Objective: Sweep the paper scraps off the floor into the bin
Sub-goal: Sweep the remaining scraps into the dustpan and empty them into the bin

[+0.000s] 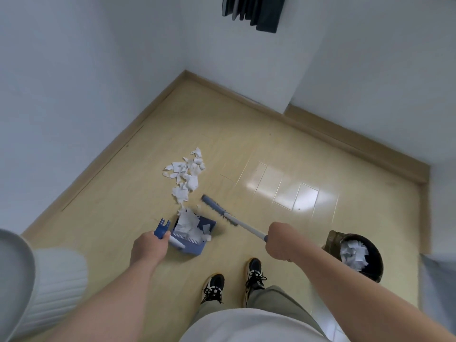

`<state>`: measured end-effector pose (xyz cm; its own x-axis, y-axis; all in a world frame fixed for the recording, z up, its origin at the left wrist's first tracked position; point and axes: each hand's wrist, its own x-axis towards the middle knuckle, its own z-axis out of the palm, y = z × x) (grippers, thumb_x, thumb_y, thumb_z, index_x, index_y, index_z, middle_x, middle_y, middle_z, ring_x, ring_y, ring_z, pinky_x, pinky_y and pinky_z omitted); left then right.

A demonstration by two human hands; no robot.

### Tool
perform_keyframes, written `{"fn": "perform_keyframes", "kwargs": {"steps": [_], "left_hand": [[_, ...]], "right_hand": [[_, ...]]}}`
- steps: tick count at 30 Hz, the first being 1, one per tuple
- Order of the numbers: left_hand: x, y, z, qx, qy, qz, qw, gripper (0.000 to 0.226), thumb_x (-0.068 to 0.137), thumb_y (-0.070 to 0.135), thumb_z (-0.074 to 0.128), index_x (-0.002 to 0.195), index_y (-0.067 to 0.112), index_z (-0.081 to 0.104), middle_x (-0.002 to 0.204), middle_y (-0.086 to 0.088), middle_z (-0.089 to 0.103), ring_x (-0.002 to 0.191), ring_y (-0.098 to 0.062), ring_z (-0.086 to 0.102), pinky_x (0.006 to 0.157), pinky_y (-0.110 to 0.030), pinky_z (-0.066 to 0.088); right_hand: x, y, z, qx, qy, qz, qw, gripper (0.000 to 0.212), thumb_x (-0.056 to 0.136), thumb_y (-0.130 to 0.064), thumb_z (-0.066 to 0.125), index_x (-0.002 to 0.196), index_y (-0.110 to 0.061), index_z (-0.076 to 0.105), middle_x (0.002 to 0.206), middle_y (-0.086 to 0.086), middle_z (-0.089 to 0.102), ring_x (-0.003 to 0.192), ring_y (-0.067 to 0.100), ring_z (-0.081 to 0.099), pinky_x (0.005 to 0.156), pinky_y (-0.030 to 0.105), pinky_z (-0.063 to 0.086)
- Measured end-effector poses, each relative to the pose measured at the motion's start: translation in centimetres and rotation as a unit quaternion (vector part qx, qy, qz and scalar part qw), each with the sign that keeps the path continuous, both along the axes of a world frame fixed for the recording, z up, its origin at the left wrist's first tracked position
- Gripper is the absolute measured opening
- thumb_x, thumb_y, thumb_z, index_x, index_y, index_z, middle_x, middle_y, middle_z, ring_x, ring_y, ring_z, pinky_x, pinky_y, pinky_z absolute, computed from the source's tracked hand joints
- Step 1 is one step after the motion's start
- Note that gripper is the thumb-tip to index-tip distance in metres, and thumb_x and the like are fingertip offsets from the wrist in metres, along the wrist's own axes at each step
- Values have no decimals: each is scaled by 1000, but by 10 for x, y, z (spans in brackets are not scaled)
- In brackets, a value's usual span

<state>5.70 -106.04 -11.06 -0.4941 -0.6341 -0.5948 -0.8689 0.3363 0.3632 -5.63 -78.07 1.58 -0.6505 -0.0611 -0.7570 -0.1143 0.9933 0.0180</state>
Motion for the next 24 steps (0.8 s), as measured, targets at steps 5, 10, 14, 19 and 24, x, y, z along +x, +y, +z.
{"fn": "perform_keyframes", "kwargs": {"steps": [5, 10, 14, 19, 24], "left_hand": [[28, 3, 5, -2, 18, -34, 999, 39, 95, 41, 60, 75, 8, 66, 66, -6, 63, 59, -22, 56, 50, -26, 37], [53, 12, 13, -23, 27, -76, 996, 39, 94, 43, 61, 68, 14, 63, 59, 0, 61, 56, -18, 54, 48, -25, 36], [51, 23, 28, -20, 50, -93, 994, 42, 94, 43, 61, 66, 12, 61, 58, -1, 61, 52, -15, 52, 46, -25, 35], [31, 33, 48, -26, 76, -137, 987, 44, 92, 50, 60, 68, 13, 63, 60, -1, 63, 59, -21, 59, 53, -29, 44], [5, 48, 65, -35, 120, -146, 981, 45, 92, 49, 60, 65, 13, 61, 59, -1, 62, 57, -22, 57, 51, -28, 40]], "right_hand": [[13, 12, -22, -21, -22, -186, 982, 14, 96, -18, 52, 96, -5, 55, 72, 6, 55, 45, 17, 47, 37, 23, 35], [25, 23, -31, -88, -26, -331, 939, 6, 93, -13, 53, 90, -8, 55, 78, 7, 54, 50, 17, 45, 40, 25, 36], [36, 18, -31, -111, -37, -428, 896, 16, 92, -12, 50, 105, -3, 54, 82, 9, 53, 50, 15, 41, 39, 19, 33], [32, 33, -13, -197, -48, -587, 784, 14, 91, -12, 47, 98, -4, 56, 64, 4, 47, 44, 12, 34, 38, 17, 27], [39, 52, 3, -270, -40, -665, 695, 13, 93, -11, 46, 99, -4, 55, 64, 3, 47, 47, 10, 36, 39, 18, 29]]}}
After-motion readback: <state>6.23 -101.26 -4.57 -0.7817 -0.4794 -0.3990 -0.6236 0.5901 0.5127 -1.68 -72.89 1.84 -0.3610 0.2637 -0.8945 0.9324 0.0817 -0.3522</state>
